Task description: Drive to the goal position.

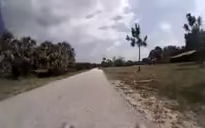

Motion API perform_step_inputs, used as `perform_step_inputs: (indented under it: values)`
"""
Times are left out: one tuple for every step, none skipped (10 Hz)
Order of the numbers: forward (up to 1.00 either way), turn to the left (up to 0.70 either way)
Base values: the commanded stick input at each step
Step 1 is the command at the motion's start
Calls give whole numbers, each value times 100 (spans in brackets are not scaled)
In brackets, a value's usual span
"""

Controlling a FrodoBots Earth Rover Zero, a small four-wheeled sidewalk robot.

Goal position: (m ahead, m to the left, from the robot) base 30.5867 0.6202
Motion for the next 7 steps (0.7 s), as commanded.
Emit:
perform_step_inputs:
  values:
    - [85,4]
    - [85,0]
    - [85,0]
    - [85,0]
    - [85,0]
    - [85,7]
    - [85,26]
